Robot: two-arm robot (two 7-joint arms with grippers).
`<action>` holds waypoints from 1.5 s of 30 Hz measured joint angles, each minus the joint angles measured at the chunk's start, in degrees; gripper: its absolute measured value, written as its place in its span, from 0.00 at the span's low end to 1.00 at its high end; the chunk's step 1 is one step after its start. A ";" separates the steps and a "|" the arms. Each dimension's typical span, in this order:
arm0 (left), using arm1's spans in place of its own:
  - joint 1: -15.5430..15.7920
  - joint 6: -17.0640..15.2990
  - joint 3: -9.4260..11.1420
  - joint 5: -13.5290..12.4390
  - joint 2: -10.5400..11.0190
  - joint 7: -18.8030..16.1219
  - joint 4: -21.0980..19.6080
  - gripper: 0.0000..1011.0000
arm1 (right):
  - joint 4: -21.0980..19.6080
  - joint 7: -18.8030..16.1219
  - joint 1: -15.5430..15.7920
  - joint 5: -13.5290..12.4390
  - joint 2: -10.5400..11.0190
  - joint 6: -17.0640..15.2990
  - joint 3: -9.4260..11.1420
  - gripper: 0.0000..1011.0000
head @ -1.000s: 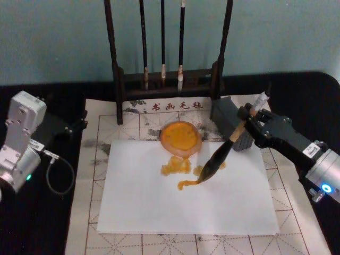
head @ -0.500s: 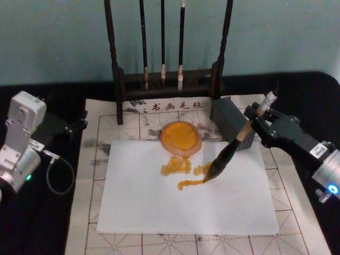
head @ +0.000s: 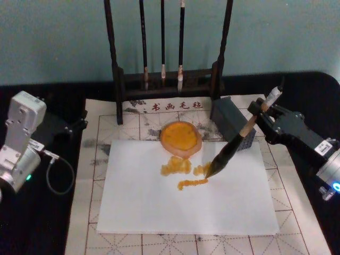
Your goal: Pick up the brush from the inkstone, write on the paper, then place the brush back to its original position.
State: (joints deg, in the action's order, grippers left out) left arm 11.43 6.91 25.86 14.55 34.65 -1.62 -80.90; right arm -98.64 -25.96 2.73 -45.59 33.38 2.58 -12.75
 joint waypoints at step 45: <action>0.00 0.00 0.00 0.00 0.00 0.00 0.00 0.99 | 20.19 5.72 -19.45 -19.36 -11.41 -8.02 -2.12 0.18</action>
State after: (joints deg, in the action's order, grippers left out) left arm 11.43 6.91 25.86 14.55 34.65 -1.62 -80.90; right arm -78.45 -20.25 -16.72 -64.95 21.96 -5.44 -14.87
